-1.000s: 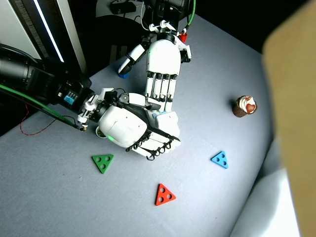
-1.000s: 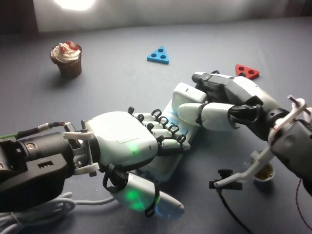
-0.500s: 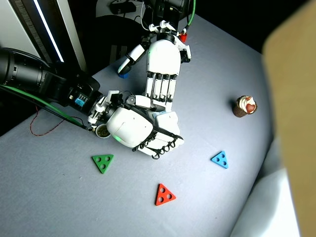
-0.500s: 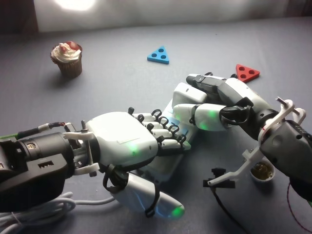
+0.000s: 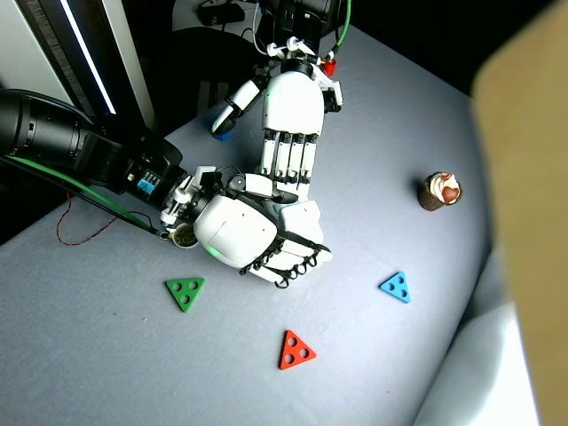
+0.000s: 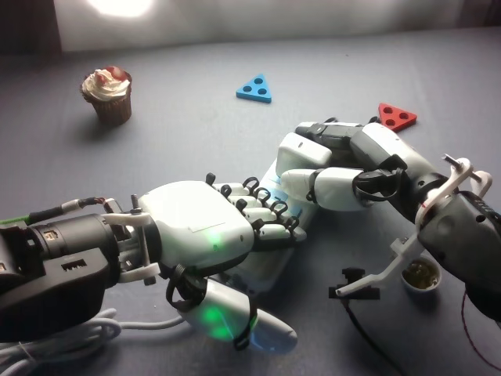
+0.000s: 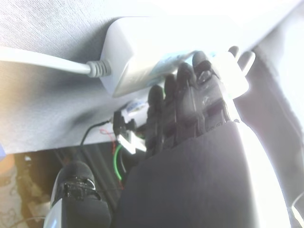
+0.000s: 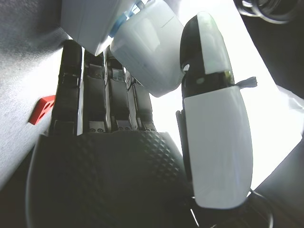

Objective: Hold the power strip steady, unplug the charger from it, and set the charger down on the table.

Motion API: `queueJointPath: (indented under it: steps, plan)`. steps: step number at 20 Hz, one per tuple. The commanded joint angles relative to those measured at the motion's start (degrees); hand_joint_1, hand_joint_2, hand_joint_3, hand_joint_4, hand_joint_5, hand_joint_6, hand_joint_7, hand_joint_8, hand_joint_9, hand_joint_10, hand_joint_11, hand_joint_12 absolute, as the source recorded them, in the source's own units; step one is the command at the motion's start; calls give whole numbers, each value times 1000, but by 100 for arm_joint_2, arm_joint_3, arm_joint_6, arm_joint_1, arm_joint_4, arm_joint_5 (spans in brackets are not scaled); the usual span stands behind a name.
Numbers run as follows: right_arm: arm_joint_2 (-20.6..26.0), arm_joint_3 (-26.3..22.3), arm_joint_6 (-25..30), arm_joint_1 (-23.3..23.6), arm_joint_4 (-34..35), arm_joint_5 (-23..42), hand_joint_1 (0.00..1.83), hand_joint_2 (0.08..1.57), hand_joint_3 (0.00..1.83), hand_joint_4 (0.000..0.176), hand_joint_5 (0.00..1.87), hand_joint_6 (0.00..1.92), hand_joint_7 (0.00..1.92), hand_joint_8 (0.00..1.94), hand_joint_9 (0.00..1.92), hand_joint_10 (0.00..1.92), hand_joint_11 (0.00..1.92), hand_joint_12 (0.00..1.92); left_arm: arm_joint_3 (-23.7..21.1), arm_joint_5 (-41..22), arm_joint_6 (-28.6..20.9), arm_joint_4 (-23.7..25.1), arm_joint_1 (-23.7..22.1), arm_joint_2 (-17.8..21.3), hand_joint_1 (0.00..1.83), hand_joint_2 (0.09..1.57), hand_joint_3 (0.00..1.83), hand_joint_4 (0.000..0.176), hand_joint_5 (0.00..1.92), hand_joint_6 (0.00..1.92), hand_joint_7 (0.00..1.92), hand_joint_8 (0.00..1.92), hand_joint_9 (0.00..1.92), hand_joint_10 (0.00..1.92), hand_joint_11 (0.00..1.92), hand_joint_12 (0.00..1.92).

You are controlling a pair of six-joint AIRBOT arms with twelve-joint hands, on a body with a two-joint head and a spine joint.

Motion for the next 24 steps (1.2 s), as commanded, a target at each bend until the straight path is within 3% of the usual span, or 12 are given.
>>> queueJointPath:
  steps: [1,3,4,5,6,7,9,14,17,21,24]
  plan:
    - [49,2,43,37,-353,415,1109,1029,1,0,668,8,701,8,670,10,340,765,-25,-234,-16,-9,-2,-30,0,977,0,0,220,5,215,1,191,0,132,126]
    - [49,-7,41,37,-475,428,1158,1010,0,0,826,7,860,8,833,12,479,803,-35,-226,-16,-10,-2,-18,0,981,2,0,213,1,221,3,200,4,129,123]
    - [49,-7,30,38,-521,434,1176,1050,3,0,1064,598,1015,8,995,9,658,781,-40,-222,-16,-10,-2,-12,0,979,1,0,214,3,230,6,213,8,140,126]
    - [49,-6,18,38,-551,437,1176,1050,3,0,1064,598,1015,8,995,9,658,781,-41,-221,-16,-10,-2,-10,0,979,1,0,214,3,230,6,213,8,140,126]
    - [49,-1,17,38,-660,457,1238,1040,0,0,1075,776,1235,344,1119,18,762,784,-44,-219,-16,-10,-1,-7,0,982,2,0,217,3,229,5,209,6,129,121]
    - [49,-1,17,38,-815,501,1253,1033,3,10,1105,744,1257,488,1200,18,804,831,-44,-217,-16,-10,-1,-7,0,982,1,0,222,5,231,5,205,4,127,119]
    - [50,-42,-134,38,-1060,519,1260,1041,3,0,1066,771,1252,590,1251,9,788,924,-44,-210,-16,-12,-1,-7,0,986,3,0,214,1,234,4,216,7,127,118]
    - [139,-249,-320,83,-1044,630,1258,1041,0,0,1090,728,1232,630,1260,10,796,923,-48,-150,-17,-84,-1,-9,0,985,1,0,213,0,223,0,202,0,129,116]
    - [139,-321,-404,83,-1025,942,1267,1021,0,0,1152,614,1280,550,1296,9,854,856,-53,-101,-18,-167,4,-12,0,987,2,0,222,3,224,0,205,1,140,118]
    - [137,-388,-405,64,-963,1613,1267,1022,0,0,1141,635,1282,547,1292,3,878,790,-54,-93,-18,-269,30,-17,0,985,1,0,204,0,214,0,195,0,129,109]
    - [123,-471,-405,25,-480,1953,1262,1026,0,1,1136,663,1269,546,1271,3,841,830,-57,-89,-20,-279,41,-18,0,985,1,0,210,3,219,3,195,2,133,109]
